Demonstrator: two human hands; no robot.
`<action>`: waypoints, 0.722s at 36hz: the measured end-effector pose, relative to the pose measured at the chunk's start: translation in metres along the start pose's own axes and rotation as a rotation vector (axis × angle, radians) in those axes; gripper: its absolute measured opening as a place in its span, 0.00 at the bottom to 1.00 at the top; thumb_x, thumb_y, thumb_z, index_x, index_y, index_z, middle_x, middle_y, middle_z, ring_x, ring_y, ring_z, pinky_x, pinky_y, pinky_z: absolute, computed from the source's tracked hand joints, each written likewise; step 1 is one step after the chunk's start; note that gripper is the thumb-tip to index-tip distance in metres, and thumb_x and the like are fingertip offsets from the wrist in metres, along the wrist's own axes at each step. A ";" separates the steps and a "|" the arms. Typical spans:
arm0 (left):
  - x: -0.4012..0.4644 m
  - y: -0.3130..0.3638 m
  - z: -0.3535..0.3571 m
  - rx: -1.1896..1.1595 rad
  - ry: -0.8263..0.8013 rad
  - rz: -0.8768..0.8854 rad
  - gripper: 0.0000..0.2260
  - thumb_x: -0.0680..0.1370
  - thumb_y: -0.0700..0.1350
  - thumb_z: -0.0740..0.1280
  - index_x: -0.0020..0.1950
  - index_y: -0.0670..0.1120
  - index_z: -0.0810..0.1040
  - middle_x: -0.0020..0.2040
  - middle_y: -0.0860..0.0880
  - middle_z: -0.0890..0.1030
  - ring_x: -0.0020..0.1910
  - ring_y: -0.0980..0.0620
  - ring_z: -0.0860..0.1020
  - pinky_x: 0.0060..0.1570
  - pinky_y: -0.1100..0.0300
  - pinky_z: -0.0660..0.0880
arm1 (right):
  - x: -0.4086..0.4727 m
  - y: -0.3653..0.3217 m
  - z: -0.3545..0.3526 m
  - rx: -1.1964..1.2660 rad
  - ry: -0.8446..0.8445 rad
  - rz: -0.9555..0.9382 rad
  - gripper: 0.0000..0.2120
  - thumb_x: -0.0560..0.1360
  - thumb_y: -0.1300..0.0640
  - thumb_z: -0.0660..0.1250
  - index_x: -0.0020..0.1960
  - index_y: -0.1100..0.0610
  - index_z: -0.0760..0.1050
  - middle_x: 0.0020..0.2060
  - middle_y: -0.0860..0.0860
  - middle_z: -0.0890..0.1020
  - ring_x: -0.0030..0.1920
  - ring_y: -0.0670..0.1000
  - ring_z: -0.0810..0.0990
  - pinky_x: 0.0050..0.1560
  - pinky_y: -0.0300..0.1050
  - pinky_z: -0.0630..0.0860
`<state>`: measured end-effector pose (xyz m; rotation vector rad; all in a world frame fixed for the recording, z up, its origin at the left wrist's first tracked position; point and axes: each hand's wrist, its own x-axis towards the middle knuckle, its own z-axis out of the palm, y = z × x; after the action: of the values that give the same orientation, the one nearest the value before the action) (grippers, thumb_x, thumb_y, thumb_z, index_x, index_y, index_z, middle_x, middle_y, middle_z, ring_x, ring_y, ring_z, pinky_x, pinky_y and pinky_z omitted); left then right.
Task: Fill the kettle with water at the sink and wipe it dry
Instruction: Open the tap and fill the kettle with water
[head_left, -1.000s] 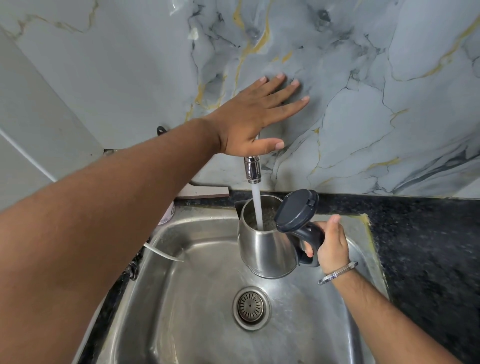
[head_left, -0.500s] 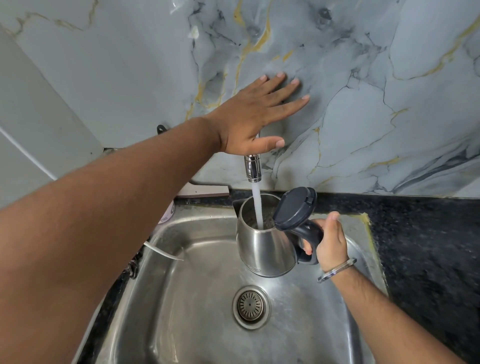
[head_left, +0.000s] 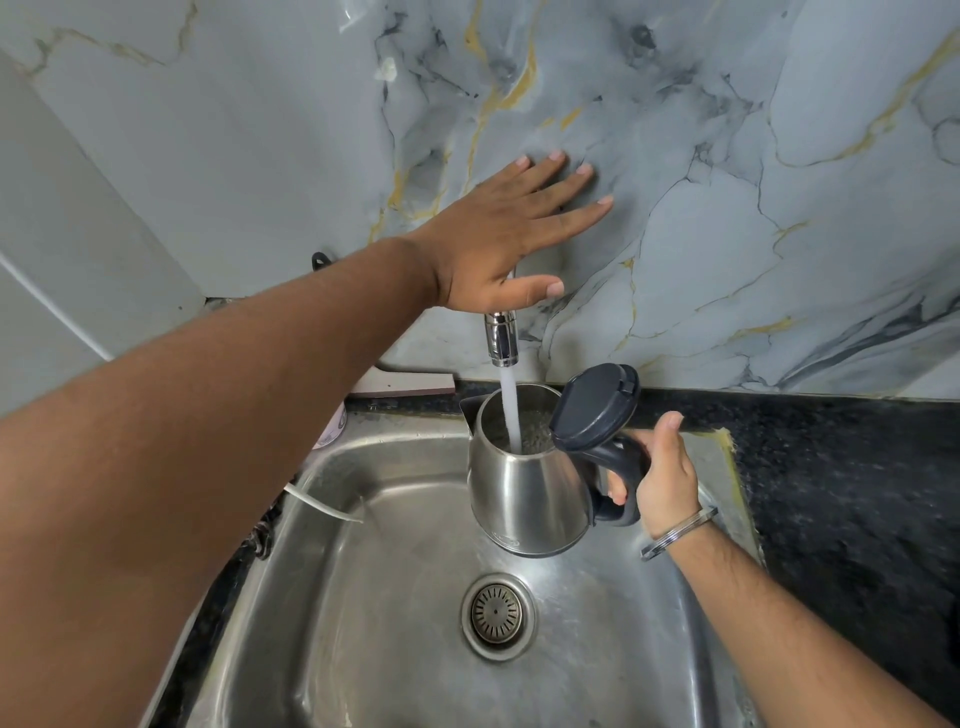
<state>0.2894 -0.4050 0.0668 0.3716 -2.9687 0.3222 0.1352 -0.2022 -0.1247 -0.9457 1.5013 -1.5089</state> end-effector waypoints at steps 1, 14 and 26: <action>0.000 0.000 0.000 0.001 0.002 0.001 0.36 0.79 0.64 0.48 0.82 0.46 0.54 0.81 0.37 0.54 0.80 0.34 0.50 0.78 0.40 0.48 | 0.000 0.000 0.000 0.004 0.001 0.007 0.44 0.72 0.22 0.41 0.24 0.54 0.75 0.15 0.52 0.71 0.17 0.52 0.69 0.24 0.40 0.70; 0.000 0.000 -0.001 -0.001 0.000 -0.005 0.36 0.79 0.64 0.48 0.82 0.46 0.54 0.81 0.37 0.55 0.80 0.34 0.50 0.78 0.41 0.47 | 0.005 0.005 -0.008 0.018 -0.026 0.158 0.48 0.69 0.18 0.47 0.36 0.62 0.81 0.16 0.55 0.71 0.17 0.52 0.69 0.22 0.40 0.71; 0.000 0.000 0.000 0.007 -0.006 -0.009 0.36 0.79 0.65 0.47 0.82 0.46 0.53 0.82 0.38 0.54 0.81 0.35 0.49 0.78 0.43 0.45 | -0.002 -0.006 -0.010 -0.167 -0.139 0.125 0.51 0.70 0.20 0.42 0.25 0.67 0.70 0.16 0.59 0.70 0.17 0.53 0.67 0.24 0.41 0.69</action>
<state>0.2894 -0.4052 0.0664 0.3865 -2.9714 0.3318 0.1266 -0.1962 -0.1188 -1.0115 1.5725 -1.2194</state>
